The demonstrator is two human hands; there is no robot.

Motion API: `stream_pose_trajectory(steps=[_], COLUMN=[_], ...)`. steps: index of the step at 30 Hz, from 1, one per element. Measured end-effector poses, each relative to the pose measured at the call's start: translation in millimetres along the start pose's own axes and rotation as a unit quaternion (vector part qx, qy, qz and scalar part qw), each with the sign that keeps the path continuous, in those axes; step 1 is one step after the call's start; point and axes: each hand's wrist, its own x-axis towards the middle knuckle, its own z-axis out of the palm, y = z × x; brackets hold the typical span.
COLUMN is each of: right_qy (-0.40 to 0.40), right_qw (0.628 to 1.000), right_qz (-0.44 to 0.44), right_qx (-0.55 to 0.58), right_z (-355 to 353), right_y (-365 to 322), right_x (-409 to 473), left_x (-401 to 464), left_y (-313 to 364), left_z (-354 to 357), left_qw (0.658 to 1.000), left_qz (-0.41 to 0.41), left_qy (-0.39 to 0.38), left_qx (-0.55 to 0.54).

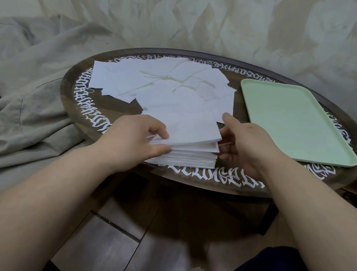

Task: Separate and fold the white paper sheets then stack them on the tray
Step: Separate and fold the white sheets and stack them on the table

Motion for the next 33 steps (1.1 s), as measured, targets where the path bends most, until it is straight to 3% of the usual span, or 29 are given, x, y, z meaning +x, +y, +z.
stream_pose_trajectory(steps=[12,20,25,31,33], right_qy=[-0.005,0.010,0.040,0.050,0.094], right_qw=[0.996,0.998,0.995,0.982,0.944], right_qz=[-0.033,-0.046,-0.071,-0.065,-0.094], right_qx=[-0.082,-0.041,-0.054,-0.172,-0.303], right_z=[-2,0,2,1,1], right_y=[2,1,1,3,0], right_x=[2,0,2,3,4], left_x=[-1,-1,5,8,9], left_y=[1,4,-16,-23,-26], left_z=[-2,4,19,26,27], left_qw=[0.999,0.998,0.996,0.995,0.996], left_qz=[0.025,0.043,0.049,0.058,0.042], left_qy=[0.015,0.019,-0.018,-0.015,-0.010], left_qx=[0.021,0.031,0.071,0.083,0.076])
